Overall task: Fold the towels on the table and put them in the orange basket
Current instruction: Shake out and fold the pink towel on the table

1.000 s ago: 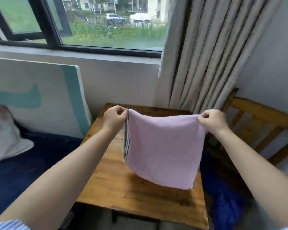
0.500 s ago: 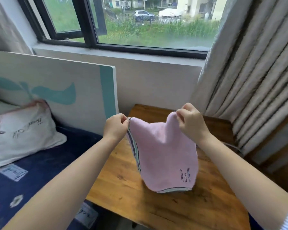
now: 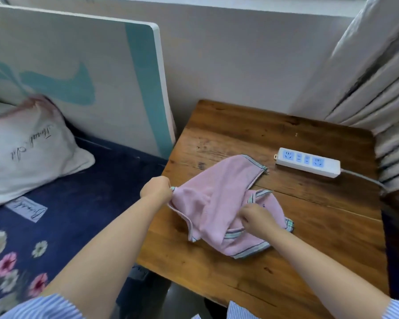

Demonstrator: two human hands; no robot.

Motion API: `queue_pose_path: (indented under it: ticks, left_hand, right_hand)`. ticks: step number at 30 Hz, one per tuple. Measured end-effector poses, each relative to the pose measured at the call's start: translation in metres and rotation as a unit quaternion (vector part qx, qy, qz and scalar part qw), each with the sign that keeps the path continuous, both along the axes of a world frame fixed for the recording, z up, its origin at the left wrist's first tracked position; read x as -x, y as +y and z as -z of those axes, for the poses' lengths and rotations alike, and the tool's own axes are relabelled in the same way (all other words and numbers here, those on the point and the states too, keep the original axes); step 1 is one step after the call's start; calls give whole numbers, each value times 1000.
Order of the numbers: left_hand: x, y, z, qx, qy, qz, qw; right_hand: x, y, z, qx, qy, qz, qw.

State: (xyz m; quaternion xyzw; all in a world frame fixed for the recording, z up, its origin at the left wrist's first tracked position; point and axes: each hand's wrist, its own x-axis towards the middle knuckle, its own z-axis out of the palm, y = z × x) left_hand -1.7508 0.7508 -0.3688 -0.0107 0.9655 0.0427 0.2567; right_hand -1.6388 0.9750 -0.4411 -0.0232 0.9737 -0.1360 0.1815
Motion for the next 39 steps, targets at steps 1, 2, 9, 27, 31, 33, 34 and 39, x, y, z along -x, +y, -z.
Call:
queue_pose_path:
  ticks: [1,2,9,27,31,33,34,39]
  left_hand:
    - [-1,-3,7,6,-5,-5,1000]
    - [-3,-6,11,6,-4,-10,1000]
    - [-21,-13,44,-50,7,55,997]
    - [-19,-29,73,166,-61,194,965]
    - [-28,-31,79,146,-82,196,966]
    - [-32,-30,80,106,-88,154,978]
    - [-33,-29,81,91,-96,121,984]
    - [-41,-44,81,43,-96,0,994]
  right_hand:
    - [3,3,6,-23,16,19,999]
    - [2,6,9,-40,34,37,998]
    - [-13,-5,25,-51,60,-23,997]
    - [-84,21,-4,52,10,554,831]
    - [-95,15,-1,32,-67,489,869]
    - [-84,9,4,46,-42,436,898]
    - [-77,3,6,46,-34,412,909]
    - [-57,-28,21,12,-12,399,917]
